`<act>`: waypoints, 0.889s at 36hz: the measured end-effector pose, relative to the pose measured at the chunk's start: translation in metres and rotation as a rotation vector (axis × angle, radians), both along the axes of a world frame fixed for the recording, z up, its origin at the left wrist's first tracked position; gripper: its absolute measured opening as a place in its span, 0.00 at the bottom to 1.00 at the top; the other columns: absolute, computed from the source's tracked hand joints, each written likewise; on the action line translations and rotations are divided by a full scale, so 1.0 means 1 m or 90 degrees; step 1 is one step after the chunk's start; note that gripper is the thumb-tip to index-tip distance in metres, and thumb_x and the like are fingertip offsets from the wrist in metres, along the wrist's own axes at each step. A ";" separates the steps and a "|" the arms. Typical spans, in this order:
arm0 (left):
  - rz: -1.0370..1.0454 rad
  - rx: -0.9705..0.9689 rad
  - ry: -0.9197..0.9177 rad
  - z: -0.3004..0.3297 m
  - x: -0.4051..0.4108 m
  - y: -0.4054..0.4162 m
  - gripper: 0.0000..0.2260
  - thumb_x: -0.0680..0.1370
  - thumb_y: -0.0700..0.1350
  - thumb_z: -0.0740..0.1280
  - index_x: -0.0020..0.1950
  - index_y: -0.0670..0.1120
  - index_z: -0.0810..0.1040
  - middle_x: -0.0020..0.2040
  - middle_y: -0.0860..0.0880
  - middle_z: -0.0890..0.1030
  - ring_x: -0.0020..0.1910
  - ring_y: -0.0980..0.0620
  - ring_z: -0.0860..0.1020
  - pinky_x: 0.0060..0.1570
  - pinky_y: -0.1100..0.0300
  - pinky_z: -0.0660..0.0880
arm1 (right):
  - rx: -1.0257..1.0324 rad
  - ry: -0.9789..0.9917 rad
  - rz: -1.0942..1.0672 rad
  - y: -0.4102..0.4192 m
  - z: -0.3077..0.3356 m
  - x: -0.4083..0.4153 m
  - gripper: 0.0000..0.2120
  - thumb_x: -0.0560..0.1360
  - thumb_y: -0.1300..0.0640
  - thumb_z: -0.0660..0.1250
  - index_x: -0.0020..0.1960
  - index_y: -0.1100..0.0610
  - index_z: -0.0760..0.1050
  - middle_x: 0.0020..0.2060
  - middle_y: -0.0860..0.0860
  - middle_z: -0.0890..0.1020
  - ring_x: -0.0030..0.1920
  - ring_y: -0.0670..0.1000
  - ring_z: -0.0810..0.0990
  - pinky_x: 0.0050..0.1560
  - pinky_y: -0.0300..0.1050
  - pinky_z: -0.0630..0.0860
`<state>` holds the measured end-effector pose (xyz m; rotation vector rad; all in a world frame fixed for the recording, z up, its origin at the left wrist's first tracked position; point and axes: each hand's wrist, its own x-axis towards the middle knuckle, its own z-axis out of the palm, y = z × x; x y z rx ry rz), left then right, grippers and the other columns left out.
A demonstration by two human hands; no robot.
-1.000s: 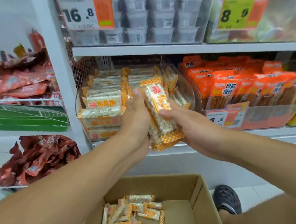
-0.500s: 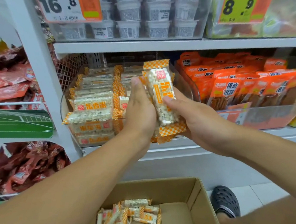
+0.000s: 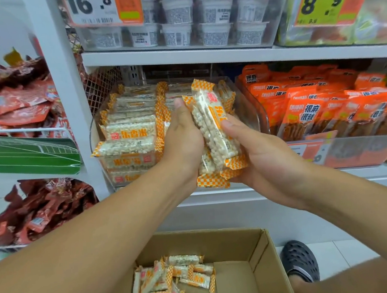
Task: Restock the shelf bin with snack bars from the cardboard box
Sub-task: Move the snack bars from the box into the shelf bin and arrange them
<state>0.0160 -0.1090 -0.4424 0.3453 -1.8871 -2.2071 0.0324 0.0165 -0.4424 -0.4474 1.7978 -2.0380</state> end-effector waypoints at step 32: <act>-0.034 -0.046 0.115 0.008 0.009 0.003 0.13 0.83 0.58 0.54 0.47 0.52 0.71 0.31 0.61 0.76 0.24 0.73 0.72 0.24 0.78 0.66 | 0.055 0.156 -0.151 -0.016 -0.001 0.005 0.37 0.79 0.45 0.65 0.81 0.40 0.48 0.79 0.37 0.54 0.77 0.38 0.55 0.79 0.49 0.55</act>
